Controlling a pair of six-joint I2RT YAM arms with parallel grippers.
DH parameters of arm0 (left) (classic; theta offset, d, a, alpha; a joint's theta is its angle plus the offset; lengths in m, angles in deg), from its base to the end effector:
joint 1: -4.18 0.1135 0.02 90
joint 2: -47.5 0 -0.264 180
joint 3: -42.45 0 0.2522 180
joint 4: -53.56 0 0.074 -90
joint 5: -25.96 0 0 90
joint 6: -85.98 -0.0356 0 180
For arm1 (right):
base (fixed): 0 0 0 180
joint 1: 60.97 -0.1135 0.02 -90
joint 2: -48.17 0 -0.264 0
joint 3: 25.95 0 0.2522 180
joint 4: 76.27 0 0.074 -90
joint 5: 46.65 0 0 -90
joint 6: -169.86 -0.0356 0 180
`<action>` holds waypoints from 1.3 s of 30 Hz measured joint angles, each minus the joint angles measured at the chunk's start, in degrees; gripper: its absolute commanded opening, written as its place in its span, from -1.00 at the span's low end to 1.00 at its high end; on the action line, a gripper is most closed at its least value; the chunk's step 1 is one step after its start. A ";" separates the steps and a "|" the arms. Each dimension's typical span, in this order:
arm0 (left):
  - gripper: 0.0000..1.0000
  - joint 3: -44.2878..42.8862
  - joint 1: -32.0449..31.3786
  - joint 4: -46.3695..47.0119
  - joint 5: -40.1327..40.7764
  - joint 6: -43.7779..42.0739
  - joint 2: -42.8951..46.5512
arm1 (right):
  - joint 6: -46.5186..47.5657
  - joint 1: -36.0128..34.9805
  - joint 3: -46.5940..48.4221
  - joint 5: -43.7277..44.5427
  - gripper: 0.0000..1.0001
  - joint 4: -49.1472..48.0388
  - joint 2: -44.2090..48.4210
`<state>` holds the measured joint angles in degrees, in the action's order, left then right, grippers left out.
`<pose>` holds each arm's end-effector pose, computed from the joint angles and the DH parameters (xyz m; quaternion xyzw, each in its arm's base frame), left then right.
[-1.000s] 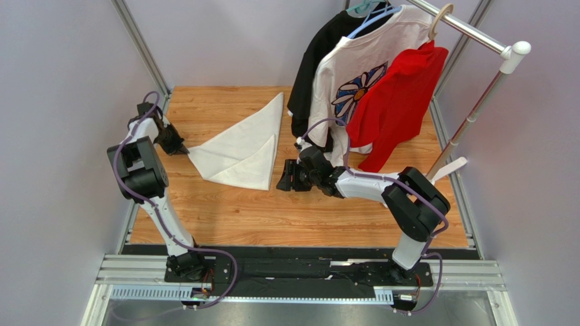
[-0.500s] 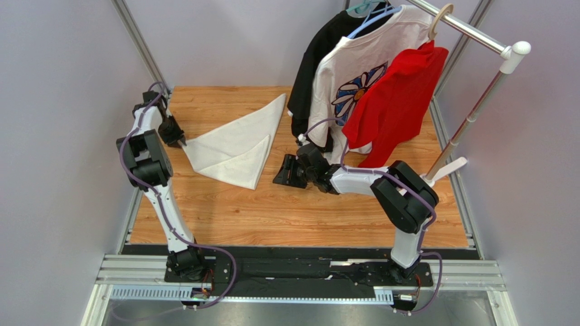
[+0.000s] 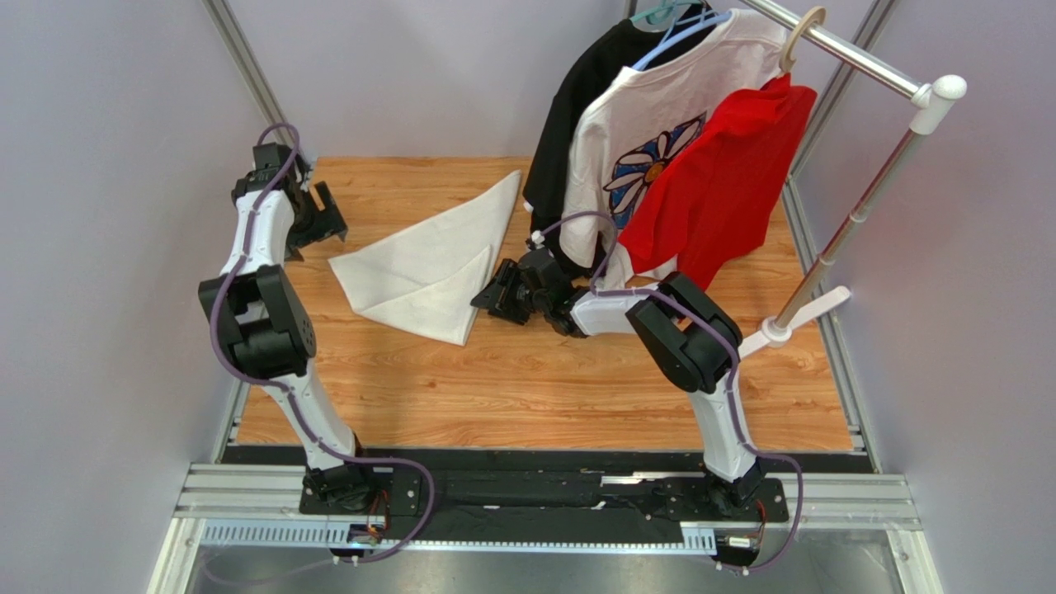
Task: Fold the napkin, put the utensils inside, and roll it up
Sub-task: Fold the napkin
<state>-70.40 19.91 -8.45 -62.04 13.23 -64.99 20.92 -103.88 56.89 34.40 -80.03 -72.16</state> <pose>0.4090 0.1165 0.2626 -0.2793 0.9283 0.0137 0.2450 0.3216 0.3065 0.1273 0.0861 0.8757 0.4083 0.2429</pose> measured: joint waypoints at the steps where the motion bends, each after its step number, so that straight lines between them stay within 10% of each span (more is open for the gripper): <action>1: 0.87 1.22 -0.44 0.17 -0.04 0.02 1.99 | -0.28 0.00 0.90 0.17 0.04 0.02 -0.87; 16: 0.90 17.57 -5.07 4.52 -6.27 0.70 26.18 | -3.41 0.26 6.21 2.08 -0.33 -0.11 -5.92; 39: 0.90 19.82 -5.03 5.95 -9.53 0.87 27.08 | -4.66 -0.76 8.55 2.45 -1.00 0.37 -8.00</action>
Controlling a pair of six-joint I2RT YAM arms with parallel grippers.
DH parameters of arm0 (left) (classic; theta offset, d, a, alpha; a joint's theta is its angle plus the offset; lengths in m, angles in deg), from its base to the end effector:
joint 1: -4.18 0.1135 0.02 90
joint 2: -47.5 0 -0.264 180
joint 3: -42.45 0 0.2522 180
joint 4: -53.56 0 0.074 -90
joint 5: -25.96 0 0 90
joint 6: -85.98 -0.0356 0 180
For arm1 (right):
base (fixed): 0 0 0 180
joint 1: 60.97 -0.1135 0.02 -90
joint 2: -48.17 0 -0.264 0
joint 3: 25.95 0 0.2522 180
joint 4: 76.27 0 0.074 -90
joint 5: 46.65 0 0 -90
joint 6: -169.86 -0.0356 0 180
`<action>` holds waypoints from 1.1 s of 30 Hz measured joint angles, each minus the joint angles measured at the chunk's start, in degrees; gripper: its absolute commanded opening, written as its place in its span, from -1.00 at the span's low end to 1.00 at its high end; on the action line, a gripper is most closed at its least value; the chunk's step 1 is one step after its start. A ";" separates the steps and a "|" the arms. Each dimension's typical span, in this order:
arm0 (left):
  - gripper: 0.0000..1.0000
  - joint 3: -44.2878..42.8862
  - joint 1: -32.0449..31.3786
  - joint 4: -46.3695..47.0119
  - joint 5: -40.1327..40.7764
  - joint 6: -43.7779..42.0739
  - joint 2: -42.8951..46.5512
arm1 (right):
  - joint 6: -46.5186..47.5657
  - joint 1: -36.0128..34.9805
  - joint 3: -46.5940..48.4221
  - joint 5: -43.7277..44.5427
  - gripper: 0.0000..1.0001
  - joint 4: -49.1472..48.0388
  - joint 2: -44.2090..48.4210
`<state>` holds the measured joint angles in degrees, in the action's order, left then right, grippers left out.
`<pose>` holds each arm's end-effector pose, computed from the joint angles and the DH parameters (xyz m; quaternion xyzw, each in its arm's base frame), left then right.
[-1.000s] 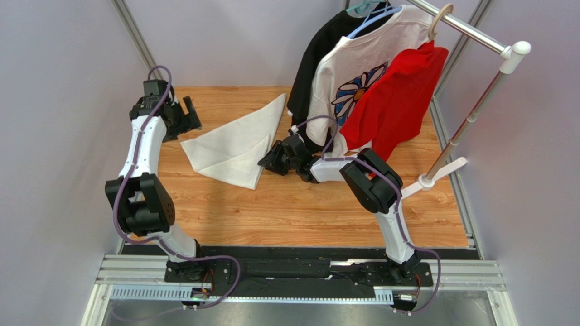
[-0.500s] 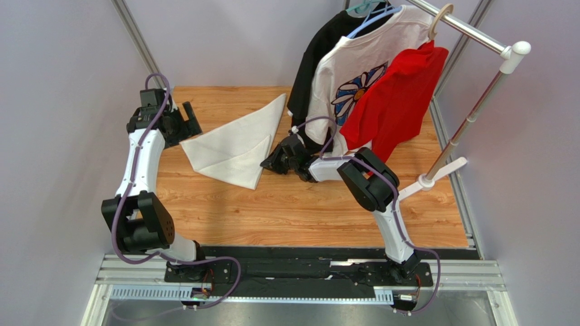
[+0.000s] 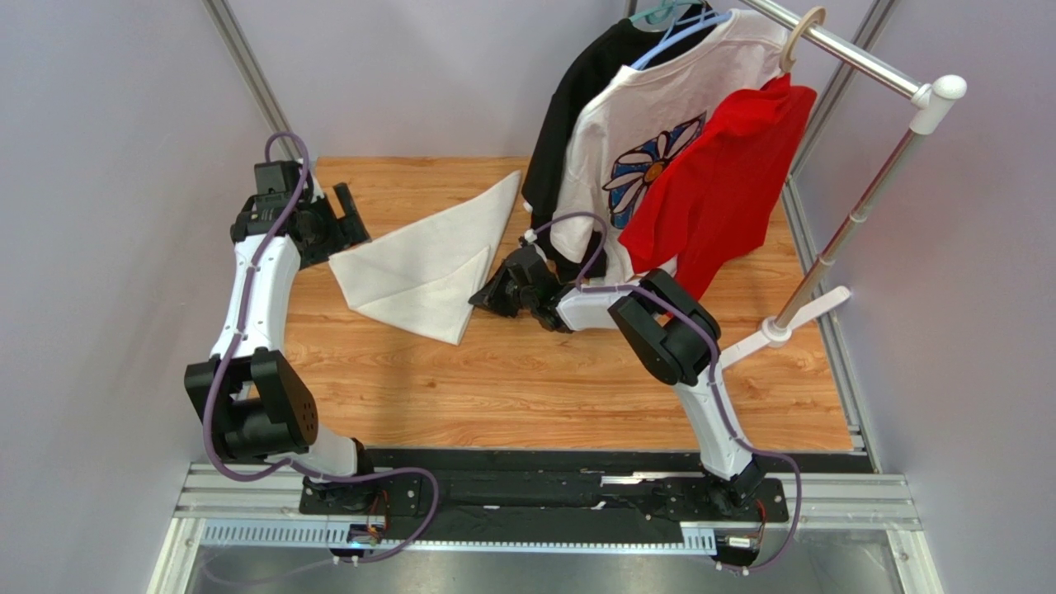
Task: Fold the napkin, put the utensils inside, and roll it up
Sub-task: Fold the napkin
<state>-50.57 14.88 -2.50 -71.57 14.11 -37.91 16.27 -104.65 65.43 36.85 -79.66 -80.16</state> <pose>0.3166 0.0551 0.3283 -0.2097 0.9094 -0.0842 0.3492 0.3418 0.3319 0.1085 0.1257 0.8711 0.4098 0.2397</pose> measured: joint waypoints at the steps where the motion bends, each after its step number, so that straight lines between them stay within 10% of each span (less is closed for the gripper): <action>1: 0.90 0.00 0.00 0.09 -0.09 0.00 0.00 | 0.00 -0.20 0.02 0.00 -1.00 0.13 0.00; 33: 0.92 1.97 0.22 2.34 -4.07 1.29 3.56 | -22.64 -27.23 -16.55 16.74 -0.92 -1.92 10.14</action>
<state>-48.61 15.10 -0.17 -75.64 15.40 -34.34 -6.37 -131.88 48.89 53.59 -81.58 -70.02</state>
